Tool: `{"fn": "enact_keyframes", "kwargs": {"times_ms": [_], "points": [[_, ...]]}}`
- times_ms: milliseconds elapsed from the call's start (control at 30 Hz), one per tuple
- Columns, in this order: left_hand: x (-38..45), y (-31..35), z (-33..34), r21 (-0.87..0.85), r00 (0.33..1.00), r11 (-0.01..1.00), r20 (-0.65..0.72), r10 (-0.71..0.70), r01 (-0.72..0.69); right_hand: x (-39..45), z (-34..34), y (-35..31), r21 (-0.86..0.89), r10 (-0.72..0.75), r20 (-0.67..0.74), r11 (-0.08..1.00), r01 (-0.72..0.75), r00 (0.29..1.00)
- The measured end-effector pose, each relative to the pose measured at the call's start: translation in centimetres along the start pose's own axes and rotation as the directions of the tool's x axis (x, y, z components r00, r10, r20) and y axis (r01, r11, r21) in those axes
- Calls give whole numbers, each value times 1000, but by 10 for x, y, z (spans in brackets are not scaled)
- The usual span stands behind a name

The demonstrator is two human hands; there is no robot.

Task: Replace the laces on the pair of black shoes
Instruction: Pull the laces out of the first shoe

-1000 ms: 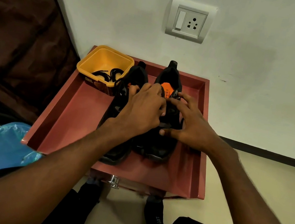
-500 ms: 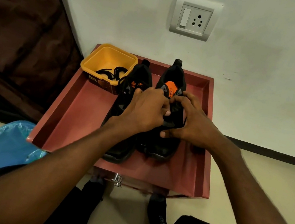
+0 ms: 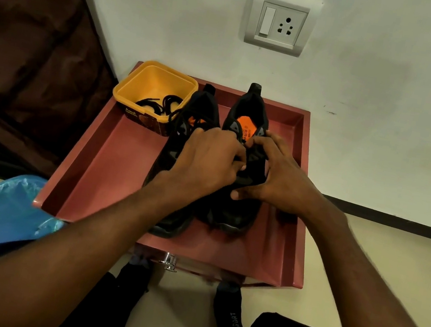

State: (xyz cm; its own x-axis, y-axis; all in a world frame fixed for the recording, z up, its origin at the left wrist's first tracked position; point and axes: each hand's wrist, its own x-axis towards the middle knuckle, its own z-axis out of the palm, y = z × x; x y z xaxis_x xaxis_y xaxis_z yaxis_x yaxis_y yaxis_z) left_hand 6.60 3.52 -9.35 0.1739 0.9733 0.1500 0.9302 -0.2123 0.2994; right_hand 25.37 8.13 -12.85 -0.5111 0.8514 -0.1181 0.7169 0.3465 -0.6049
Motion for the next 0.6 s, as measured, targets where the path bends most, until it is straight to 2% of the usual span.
{"fn": "enact_keyframes", "kwargs": {"times_ms": [67,133,167,200,233,267,300,333,400,467,533,600], "points": [[-1,1,2,-108,995,991,-44,-84,79,0,0,-1,-1,9,-7,1000,-9,1000],[0,2,3,-356,976,915,-29,-216,191,1,-1,-1,20,16,-19,1000,-16,1000],[1,3,1,-524,956,810,25,-292,261,1,-2,0,42,14,-25,999,-13,1000],[2,4,-3,-673,928,661,108,-355,331,2,-4,1,61,13,-28,998,-12,1000],[1,6,-7,-763,901,518,191,-390,386,2,-6,2,65,17,-27,998,-15,999],[1,6,-10,-801,889,438,240,-391,409,2,-6,3,58,23,-23,998,-21,999],[2,4,-11,-796,898,456,236,-371,398,3,-6,2,48,27,-17,999,-26,999],[2,2,-8,-753,923,554,186,-338,355,4,-5,2,38,32,-16,999,-31,999],[0,1,-2,-569,968,790,51,-245,230,6,-2,0,31,30,-28,999,-29,999],[-1,2,3,-321,985,939,-80,-153,120,8,1,1,38,23,-35,999,-22,999],[-1,5,6,-58,988,997,-142,-55,48,8,2,2,50,19,-34,999,-18,999],[-1,4,8,78,993,997,-117,-5,14,7,2,2,54,16,-37,998,-14,999]]}}
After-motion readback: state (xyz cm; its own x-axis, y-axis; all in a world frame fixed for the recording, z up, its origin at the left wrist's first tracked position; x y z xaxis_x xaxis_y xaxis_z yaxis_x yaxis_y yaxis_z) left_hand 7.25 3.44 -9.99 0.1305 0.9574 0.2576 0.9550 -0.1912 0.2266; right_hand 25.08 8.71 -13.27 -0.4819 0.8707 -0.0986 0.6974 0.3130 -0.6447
